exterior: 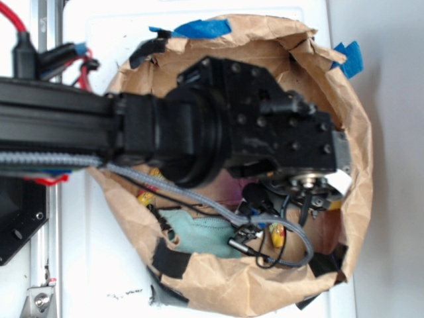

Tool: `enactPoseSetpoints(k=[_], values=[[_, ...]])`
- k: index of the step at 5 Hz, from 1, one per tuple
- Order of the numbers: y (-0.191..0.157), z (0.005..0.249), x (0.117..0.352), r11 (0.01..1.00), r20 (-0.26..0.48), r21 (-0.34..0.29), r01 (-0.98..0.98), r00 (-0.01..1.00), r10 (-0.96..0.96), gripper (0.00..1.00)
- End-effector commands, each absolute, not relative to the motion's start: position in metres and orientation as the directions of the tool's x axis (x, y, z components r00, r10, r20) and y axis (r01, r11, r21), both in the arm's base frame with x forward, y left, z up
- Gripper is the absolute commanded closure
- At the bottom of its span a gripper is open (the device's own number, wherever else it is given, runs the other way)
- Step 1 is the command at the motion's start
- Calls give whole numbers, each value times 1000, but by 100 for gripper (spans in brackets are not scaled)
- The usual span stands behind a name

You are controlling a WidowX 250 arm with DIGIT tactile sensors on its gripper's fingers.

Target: Grab the multicolored rope.

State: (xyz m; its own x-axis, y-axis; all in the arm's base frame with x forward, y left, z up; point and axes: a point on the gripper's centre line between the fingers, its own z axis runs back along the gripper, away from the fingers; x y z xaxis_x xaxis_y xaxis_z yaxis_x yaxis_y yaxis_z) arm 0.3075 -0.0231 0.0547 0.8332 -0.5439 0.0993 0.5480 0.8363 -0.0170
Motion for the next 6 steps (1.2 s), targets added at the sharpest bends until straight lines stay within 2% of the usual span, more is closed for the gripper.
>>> enactPoseSetpoints(k=[1,3,4,5,6], values=[[-16,76,321,850,173,-5,527,837,-519,0],[-6,56,340,839,132,12,543,831,-540,0],[0,34,329,835,102,-28,549,833,-544,0],[-10,6,295,837,40,-7,548,836,-547,0],[-17,1,281,823,29,7,568,822,-568,0]])
